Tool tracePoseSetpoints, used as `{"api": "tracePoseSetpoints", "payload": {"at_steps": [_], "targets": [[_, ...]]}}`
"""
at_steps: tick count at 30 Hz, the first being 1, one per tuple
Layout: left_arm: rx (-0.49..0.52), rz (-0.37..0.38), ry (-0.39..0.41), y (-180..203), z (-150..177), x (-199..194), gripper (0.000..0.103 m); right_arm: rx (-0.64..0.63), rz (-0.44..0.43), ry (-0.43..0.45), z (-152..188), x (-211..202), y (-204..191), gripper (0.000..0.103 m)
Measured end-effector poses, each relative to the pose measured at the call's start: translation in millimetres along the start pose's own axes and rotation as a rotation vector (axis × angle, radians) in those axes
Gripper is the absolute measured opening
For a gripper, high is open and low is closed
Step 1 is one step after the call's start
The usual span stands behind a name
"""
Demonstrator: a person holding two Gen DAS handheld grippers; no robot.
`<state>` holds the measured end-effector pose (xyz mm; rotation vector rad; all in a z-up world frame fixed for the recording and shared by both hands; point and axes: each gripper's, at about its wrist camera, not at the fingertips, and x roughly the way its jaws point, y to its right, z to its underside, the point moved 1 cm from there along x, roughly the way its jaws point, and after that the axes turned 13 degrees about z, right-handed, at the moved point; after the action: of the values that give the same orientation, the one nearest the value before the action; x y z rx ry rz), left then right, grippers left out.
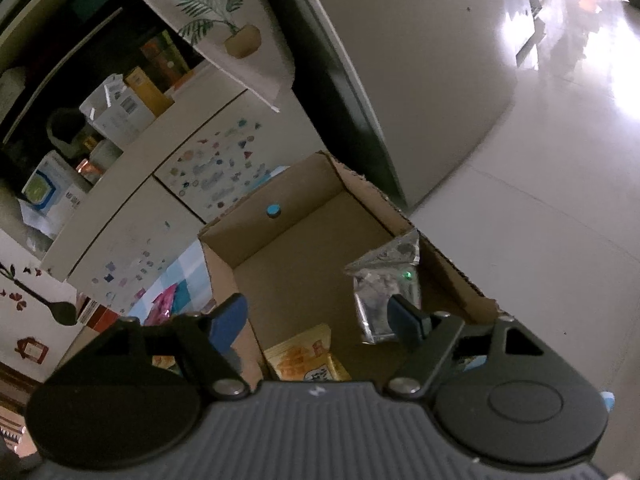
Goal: Organize snacks
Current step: 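Withdraw both tools from the box back over the snack packets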
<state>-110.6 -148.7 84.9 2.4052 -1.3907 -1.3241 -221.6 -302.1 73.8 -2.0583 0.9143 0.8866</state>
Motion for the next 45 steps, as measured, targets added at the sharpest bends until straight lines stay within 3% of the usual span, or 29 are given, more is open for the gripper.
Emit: {"api": "tracePoseSetpoints", "payload": {"at_steps": [19,30,38,45], "targets": [[-0.127,-0.209,0.093,-136,-17,-88,0.099,-0.208,-0.193,0.033,25,-4,-53,0.081],[-0.290,-0.306,0.100,-219,-18,-100,0.100,-0.387,-0.308,0.002,56,3,-105,0.082],[-0.343,-0.331,0.078,-248,-26,-82,0.100,-0.413,-0.303,-0.180,80,41,-141,0.082],[-0.392,-0.285,0.015,-255,-26,-53,0.100,-0.340,-0.300,-0.331,101,72,-166,0.082]]}}
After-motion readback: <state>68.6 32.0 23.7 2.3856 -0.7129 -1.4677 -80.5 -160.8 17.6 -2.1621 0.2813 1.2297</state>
